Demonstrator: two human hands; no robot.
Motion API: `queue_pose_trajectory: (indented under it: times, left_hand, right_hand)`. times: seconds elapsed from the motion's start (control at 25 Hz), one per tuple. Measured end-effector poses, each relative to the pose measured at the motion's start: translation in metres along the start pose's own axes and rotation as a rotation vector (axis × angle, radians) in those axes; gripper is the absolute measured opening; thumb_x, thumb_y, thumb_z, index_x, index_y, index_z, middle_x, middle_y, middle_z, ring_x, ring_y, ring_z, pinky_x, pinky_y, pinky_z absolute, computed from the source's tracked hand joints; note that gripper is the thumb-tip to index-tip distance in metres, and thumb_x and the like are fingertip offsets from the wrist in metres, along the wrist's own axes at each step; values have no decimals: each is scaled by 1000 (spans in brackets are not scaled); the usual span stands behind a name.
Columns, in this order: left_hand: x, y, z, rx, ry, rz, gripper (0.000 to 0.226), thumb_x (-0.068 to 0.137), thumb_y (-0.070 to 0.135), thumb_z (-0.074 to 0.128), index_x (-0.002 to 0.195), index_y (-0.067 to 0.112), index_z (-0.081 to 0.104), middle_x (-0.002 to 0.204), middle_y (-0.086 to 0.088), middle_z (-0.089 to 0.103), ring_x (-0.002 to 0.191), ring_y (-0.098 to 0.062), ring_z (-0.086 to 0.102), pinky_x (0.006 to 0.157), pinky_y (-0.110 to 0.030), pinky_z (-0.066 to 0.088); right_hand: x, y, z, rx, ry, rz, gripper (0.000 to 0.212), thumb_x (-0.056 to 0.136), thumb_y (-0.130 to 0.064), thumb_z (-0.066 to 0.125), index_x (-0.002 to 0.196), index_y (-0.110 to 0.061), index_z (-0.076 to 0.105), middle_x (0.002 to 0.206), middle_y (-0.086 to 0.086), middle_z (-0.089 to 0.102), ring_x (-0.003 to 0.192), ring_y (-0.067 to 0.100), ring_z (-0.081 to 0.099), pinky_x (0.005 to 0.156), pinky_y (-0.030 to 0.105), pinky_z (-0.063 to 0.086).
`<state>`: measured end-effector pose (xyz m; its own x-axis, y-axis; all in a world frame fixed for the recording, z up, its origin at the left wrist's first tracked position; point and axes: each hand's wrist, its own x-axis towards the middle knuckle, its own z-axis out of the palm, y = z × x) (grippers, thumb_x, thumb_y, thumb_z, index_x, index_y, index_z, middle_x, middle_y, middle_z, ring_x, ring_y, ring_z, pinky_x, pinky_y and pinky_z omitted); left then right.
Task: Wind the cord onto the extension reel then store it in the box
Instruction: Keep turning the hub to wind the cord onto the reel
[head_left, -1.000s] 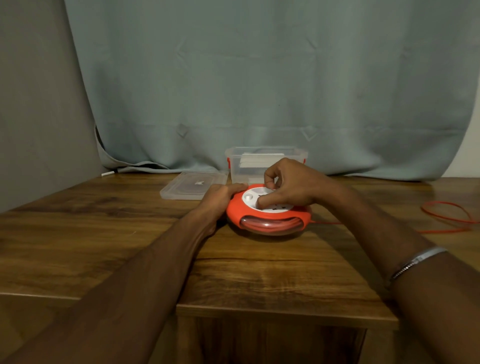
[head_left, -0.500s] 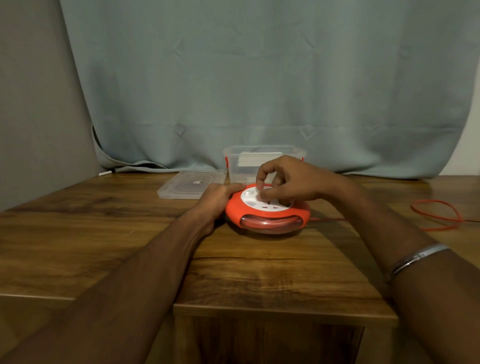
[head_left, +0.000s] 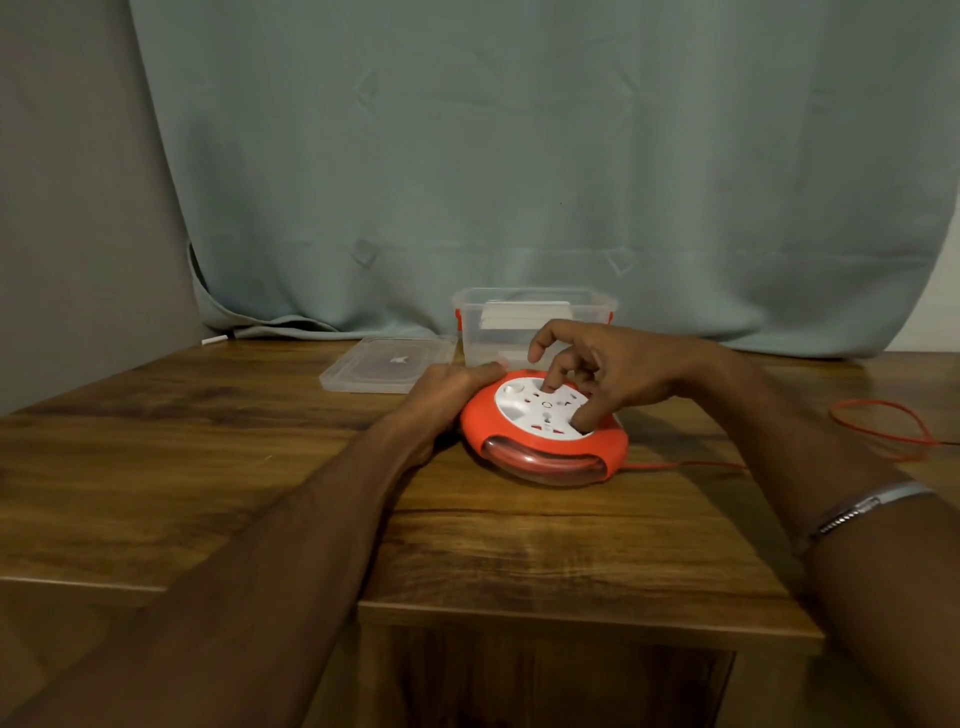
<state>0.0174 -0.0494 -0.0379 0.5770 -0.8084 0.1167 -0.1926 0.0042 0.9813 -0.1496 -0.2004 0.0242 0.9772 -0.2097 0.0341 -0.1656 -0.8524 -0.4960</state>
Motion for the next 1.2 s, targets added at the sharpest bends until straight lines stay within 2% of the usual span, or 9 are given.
queue_pose_trajectory:
  times: [0.08, 0.16, 0.28, 0.48, 0.68, 0.84, 0.92, 1.04, 1.2]
  left_hand:
    - [0, 0, 2, 64, -37, 0, 46, 91, 54, 64, 113, 14, 71, 101, -14, 79, 90, -28, 75, 86, -38, 59]
    - [-2, -1, 7, 176, -44, 14, 71, 78, 77, 59, 123, 24, 69, 114, -6, 78, 102, -26, 73, 99, -44, 55]
    - [4, -5, 6, 175, -2, 4, 95, 62, 95, 51, 127, 28, 69, 114, -1, 78, 105, -23, 72, 102, -47, 52]
    - [2, -1, 6, 199, 90, 40, 61, 93, 71, 45, 117, 22, 71, 94, -3, 80, 90, -22, 75, 91, -40, 58]
    - [3, -1, 7, 197, 147, 114, 54, 99, 59, 46, 126, 18, 67, 95, -1, 77, 85, -17, 74, 75, -29, 58]
    - [1, -2, 7, 69, 216, 139, 44, 105, 47, 43, 112, 14, 71, 84, -1, 78, 73, -13, 75, 65, -25, 56]
    - [0, -3, 6, 50, 228, 157, 40, 106, 42, 44, 112, 14, 71, 85, -2, 77, 74, -14, 74, 66, -26, 57]
    - [-1, -3, 9, 79, 223, 188, 35, 107, 40, 43, 105, 18, 70, 83, 4, 74, 76, -12, 72, 67, -24, 56]
    - [-2, -2, 10, 100, 221, 196, 30, 107, 40, 42, 90, 29, 64, 79, 10, 70, 70, -5, 69, 60, -19, 52]
  right_hand:
    - [-3, 0, 2, 13, 50, 14, 77, 71, 2, 88, 128, -27, 45, 107, 8, 74, 59, 2, 55, 60, 24, 49]
    - [-5, 0, 6, -14, 83, 16, 77, 69, -6, 92, 124, -29, 43, 102, 12, 75, 58, 0, 59, 60, 23, 49]
    - [-3, -1, 8, -48, 131, 4, 75, 67, -17, 95, 117, -33, 42, 95, 11, 75, 64, 3, 63, 63, 25, 51]
    - [-2, -5, 11, -99, 245, -45, 73, 62, -25, 98, 112, -29, 44, 91, 9, 74, 63, 4, 57, 61, 30, 51]
    - [-1, -5, 11, -169, 358, -99, 73, 54, -37, 97, 104, -29, 44, 83, 5, 74, 63, 5, 59, 65, 41, 53]
    - [1, -13, 18, -365, 430, -109, 62, 52, -54, 89, 91, -29, 48, 72, -3, 69, 71, 12, 61, 62, 38, 48]
    - [4, -18, 21, -468, 437, -100, 54, 55, -59, 86, 80, -26, 52, 68, -7, 64, 69, 10, 56, 60, 34, 42]
    - [5, -23, 24, -514, 438, -72, 51, 59, -61, 82, 62, -17, 55, 58, -5, 58, 61, 9, 50, 57, 31, 35]
    - [8, -30, 30, -532, 430, -47, 51, 70, -58, 77, 51, -15, 57, 49, -2, 52, 54, 13, 49, 57, 32, 39]
